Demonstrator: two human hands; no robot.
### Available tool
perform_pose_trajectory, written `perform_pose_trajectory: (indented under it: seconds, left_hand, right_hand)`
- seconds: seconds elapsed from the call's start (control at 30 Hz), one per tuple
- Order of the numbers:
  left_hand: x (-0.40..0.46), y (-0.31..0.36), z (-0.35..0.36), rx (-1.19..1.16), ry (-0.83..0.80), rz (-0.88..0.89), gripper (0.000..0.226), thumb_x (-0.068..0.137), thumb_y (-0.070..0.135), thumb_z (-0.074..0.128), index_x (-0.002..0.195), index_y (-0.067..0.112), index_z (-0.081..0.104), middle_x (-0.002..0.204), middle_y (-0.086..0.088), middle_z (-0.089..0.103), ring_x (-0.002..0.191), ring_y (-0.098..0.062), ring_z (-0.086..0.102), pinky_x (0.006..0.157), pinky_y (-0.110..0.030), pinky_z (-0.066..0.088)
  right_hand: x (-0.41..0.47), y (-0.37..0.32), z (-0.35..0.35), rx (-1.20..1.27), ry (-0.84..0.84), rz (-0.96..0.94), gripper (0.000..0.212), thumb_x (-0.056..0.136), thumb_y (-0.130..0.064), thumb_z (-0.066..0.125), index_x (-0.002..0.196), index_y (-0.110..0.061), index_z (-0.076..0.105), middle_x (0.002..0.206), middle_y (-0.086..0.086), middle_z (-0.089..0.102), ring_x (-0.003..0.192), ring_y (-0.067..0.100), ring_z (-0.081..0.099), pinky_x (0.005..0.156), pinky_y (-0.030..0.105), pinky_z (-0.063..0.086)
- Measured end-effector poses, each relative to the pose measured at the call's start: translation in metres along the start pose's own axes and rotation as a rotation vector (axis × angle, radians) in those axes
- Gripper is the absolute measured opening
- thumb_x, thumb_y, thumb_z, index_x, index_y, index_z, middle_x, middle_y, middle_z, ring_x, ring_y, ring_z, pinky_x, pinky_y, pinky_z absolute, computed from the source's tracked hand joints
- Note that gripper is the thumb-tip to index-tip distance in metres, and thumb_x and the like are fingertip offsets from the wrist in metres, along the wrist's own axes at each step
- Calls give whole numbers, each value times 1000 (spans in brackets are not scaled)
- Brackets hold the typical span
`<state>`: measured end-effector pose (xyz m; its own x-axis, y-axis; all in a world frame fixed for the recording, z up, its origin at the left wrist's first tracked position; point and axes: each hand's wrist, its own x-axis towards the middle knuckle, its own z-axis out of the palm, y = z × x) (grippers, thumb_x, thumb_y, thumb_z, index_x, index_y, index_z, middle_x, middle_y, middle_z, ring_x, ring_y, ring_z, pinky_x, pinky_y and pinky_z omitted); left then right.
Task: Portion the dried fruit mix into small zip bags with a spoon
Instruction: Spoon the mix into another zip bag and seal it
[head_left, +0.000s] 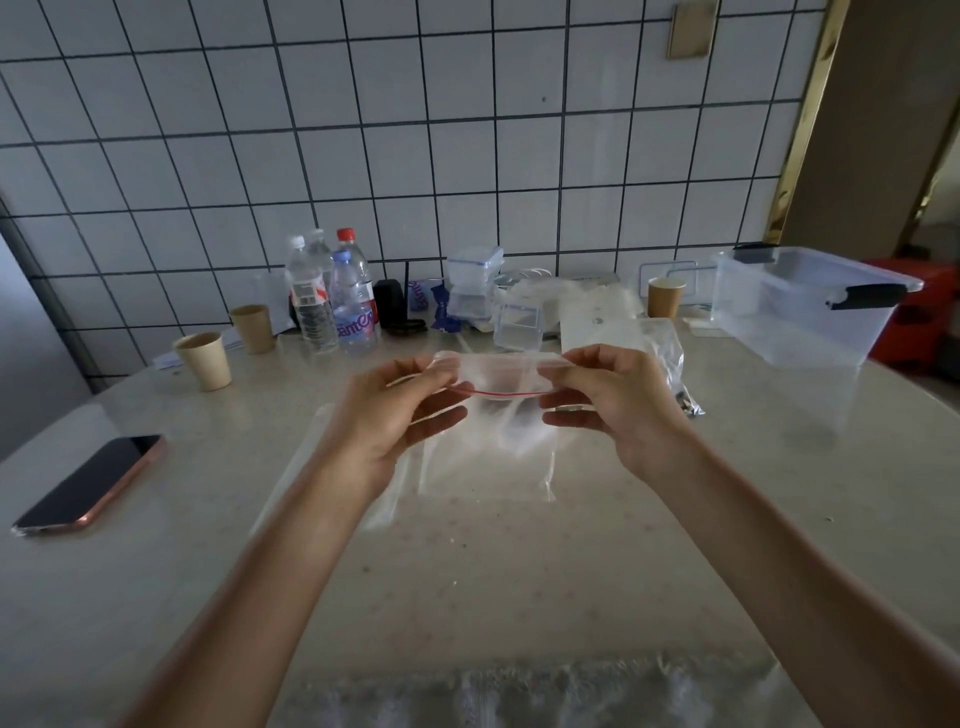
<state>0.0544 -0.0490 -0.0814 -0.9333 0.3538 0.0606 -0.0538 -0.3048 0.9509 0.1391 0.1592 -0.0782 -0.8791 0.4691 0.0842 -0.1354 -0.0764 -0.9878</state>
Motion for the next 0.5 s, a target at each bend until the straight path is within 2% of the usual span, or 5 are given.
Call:
perform_pose_trajectory:
  seconds: [0.1,0.17,0.23,0.4,0.5]
  left_hand:
    - [0,-3,2,-248,-109,-127,13,75,11,75,85,7,82,91,-15,80,82,-18,80,69,-30,64]
    - [-1,-5,4,-396,-163,-194,12,78,10,73,82,5,83,89,-12,80,83,-17,80,71,-31,65]
    - [-1,-8,7,-492,-188,-250,11,82,9,71,82,3,80,84,-8,77,79,-17,78,73,-35,66]
    - [-6,-13,16,-372,-196,-259,12,79,15,69,70,10,74,69,-2,59,67,-15,62,70,-35,63]
    - [-5,-14,15,-378,-182,-290,26,83,16,62,59,10,70,63,-2,57,63,-16,59,71,-32,57]
  right_hand:
    - [-1,4,-4,247,-92,117,17,84,-1,79,99,5,74,93,22,77,77,29,78,66,34,63]
    - [0,7,-5,421,-154,164,7,86,-3,76,88,3,78,90,20,76,76,27,77,68,32,63]
    - [0,10,-3,555,-218,182,8,85,-7,74,81,-1,78,80,14,75,71,22,75,68,31,63]
    - [-2,18,3,604,-331,144,24,94,-11,57,76,-11,72,70,4,65,68,18,68,76,37,60]
    - [-2,20,0,556,-399,106,32,88,-14,47,71,-12,75,88,8,76,75,18,70,82,35,55]
